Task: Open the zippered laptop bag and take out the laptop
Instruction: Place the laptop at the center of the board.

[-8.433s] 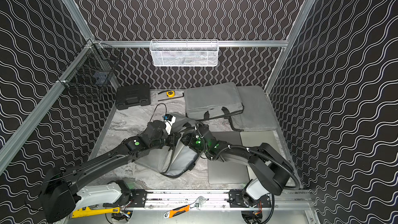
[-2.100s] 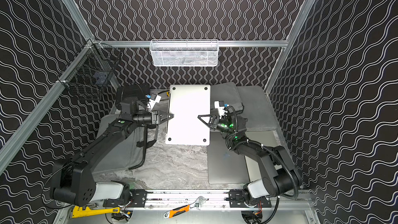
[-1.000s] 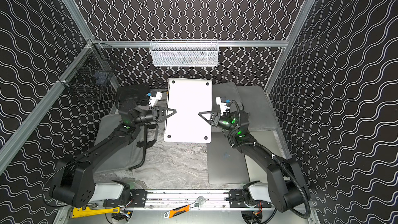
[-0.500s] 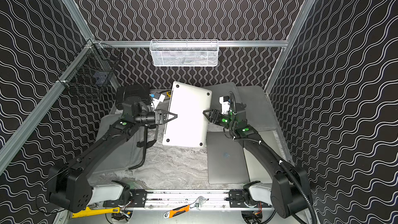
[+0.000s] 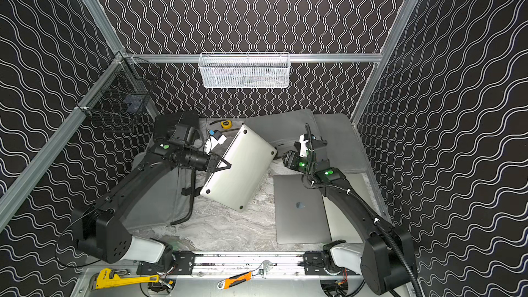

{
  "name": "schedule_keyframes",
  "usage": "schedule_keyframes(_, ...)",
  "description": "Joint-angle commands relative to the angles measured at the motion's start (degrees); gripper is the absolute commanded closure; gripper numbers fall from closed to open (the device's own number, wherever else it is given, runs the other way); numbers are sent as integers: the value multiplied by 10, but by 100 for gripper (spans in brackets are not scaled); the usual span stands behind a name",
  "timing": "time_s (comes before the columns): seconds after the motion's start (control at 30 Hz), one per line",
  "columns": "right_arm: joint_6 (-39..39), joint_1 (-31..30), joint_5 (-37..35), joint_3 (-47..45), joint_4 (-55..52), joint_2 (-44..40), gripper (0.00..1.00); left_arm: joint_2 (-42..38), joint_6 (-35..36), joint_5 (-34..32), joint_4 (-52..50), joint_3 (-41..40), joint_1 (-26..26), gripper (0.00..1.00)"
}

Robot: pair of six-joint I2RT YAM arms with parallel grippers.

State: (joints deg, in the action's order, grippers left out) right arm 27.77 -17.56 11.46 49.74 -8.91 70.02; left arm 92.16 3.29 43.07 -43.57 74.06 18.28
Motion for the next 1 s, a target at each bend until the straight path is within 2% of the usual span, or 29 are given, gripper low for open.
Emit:
schedule_keyframes(0.0,-18,9,-38,1,-20,-13,36,7,91,-57,-50,28,2,100)
schedule_keyframes(0.13,-20,27,-49,-15,-14,-31,35,4,126,-154,-75,47,30,100)
schedule_keyframes(0.27,-11,44,-20,-30,-6,-34,35,-13,163,-265,-86,60,71,100)
schedule_keyframes(0.53,-1,71,10,-50,-5,-26,35,-48,228,-438,-32,43,176,100)
schedule_keyframes(0.8,-2,100,32,-57,-5,-31,34,-81,295,-518,59,-35,243,100)
schedule_keyframes(0.97,6,109,51,-64,4,-27,34,-91,329,-588,122,-86,303,100)
